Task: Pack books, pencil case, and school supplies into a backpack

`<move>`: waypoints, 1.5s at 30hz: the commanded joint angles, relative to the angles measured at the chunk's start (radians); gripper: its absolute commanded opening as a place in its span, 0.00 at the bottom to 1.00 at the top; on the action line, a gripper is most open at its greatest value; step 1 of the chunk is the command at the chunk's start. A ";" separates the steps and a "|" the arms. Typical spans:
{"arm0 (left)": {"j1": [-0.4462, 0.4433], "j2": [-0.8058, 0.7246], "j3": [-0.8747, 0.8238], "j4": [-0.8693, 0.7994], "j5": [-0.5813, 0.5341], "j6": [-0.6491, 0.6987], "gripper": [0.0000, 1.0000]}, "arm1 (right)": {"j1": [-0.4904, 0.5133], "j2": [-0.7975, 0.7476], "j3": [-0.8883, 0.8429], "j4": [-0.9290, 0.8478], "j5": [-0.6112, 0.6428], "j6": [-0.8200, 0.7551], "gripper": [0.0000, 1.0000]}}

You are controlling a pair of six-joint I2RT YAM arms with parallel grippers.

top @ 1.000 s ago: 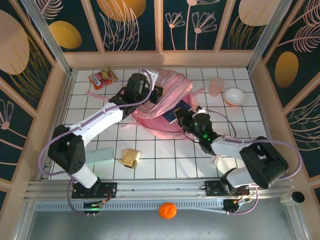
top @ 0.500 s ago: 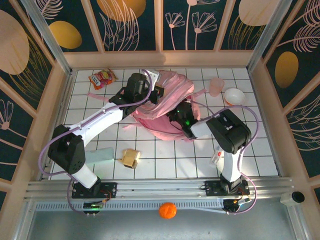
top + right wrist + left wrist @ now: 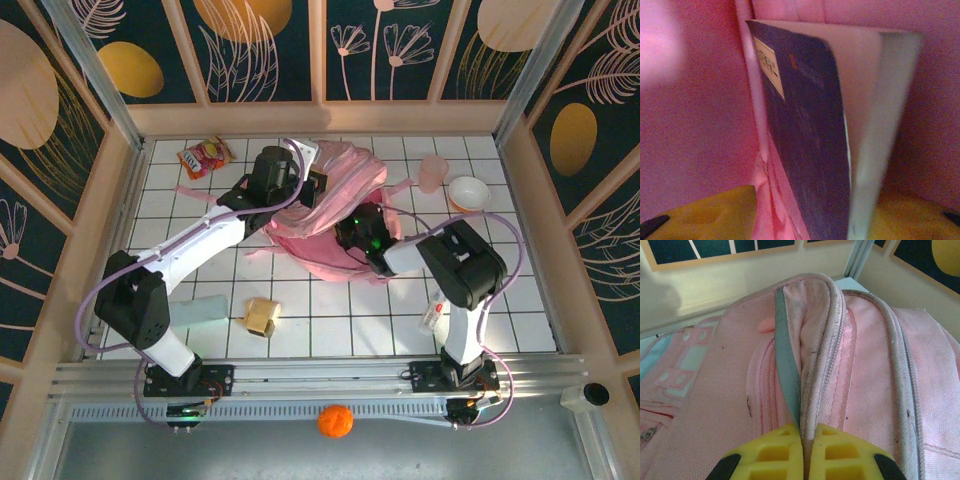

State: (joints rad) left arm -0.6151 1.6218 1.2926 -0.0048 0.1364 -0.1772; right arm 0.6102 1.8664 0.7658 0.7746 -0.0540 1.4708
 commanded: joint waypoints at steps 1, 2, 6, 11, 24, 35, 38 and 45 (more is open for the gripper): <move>0.009 -0.065 0.016 0.113 -0.056 0.051 0.00 | -0.012 -0.092 -0.079 -0.106 -0.018 -0.032 0.60; 0.012 -0.065 0.011 0.111 -0.059 0.051 0.00 | -0.013 -0.124 -0.096 -0.124 -0.026 -0.045 0.62; 0.021 -0.068 -0.014 0.114 -0.060 0.057 0.00 | -0.019 -0.265 -0.161 -0.203 -0.036 -0.104 0.64; 0.023 -0.068 -0.058 0.125 -0.022 0.091 0.00 | -0.021 -0.515 -0.143 -0.482 0.047 -0.282 0.63; -0.033 0.045 -0.223 0.089 0.138 0.364 0.00 | -0.122 -0.920 -0.110 -0.893 0.179 -0.555 0.64; -0.076 0.152 -0.265 0.100 0.188 0.370 0.27 | -0.074 -0.937 -0.105 -0.727 -0.019 -1.094 0.64; -0.038 0.098 -0.227 0.104 0.194 0.252 0.55 | -0.069 -0.900 -0.058 -0.767 -0.095 -1.318 0.64; 0.113 -0.146 -0.350 0.278 0.235 -0.050 0.78 | 0.061 -0.737 0.085 -1.059 -0.193 -1.849 0.62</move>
State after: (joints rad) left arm -0.5415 1.5669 1.0004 0.1665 0.3584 -0.0681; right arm 0.6216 1.0790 0.8051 -0.1318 -0.1864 -0.0532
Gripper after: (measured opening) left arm 0.768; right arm 0.620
